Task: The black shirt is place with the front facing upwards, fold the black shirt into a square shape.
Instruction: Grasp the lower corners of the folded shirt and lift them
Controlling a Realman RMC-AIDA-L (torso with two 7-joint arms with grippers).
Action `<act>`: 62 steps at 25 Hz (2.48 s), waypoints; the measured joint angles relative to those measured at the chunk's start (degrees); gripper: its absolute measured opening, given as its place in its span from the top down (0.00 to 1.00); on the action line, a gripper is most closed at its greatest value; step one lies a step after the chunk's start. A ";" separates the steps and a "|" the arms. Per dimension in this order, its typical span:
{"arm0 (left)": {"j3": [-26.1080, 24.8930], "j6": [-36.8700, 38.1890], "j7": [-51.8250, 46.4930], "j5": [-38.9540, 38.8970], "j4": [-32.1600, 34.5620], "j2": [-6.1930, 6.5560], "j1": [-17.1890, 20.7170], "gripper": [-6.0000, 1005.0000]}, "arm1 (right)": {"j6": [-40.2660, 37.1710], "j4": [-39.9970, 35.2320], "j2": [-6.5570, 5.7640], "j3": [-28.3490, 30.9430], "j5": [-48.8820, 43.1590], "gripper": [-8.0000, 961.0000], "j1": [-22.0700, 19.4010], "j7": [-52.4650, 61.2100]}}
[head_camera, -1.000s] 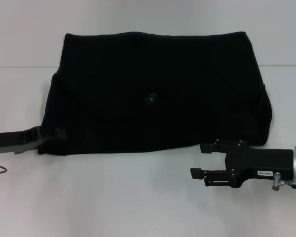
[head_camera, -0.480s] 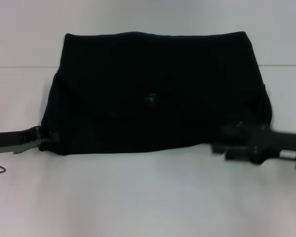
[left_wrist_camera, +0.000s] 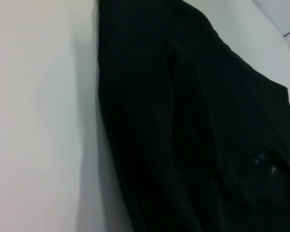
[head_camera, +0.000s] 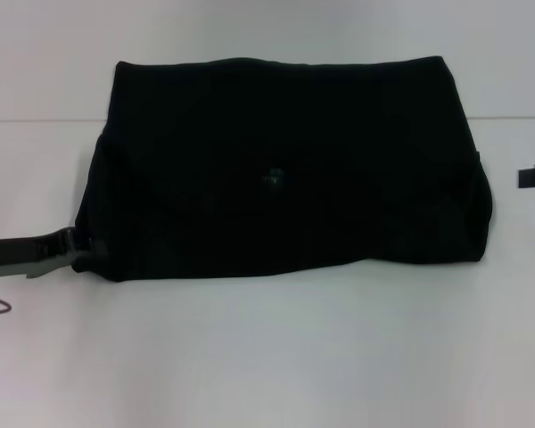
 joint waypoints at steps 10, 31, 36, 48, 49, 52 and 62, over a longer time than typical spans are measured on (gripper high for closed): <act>-0.23 0.16 0.18 -0.41 -0.06 -0.06 0.19 0.99 | 5.60 5.36 0.81 -2.20 -12.52 0.17 7.06 9.91; -0.72 0.97 0.36 -0.48 -0.03 -0.22 0.39 0.99 | 11.14 8.57 5.77 -8.56 -12.75 0.28 8.86 9.96; -0.75 1.00 0.40 -0.48 -0.07 -0.22 0.39 0.99 | 11.61 8.87 5.80 -9.46 -12.80 0.43 8.74 9.94; -0.76 1.63 0.36 -0.48 -0.08 -0.19 0.32 0.98 | 11.43 8.91 5.56 -9.50 -12.80 0.84 8.76 10.03; -0.76 1.96 0.33 -0.48 -0.08 -0.14 0.32 0.98 | 11.23 8.90 5.47 -9.50 -12.80 0.89 8.74 9.99; -0.76 3.86 0.16 -0.46 0.03 0.08 0.38 0.97 | 8.89 8.45 4.89 -9.40 -12.80 0.98 8.60 8.97; -1.10 20.60 0.63 1.38 2.61 2.66 2.72 0.96 | -8.63 2.21 0.73 -8.73 -12.75 0.98 3.46 0.00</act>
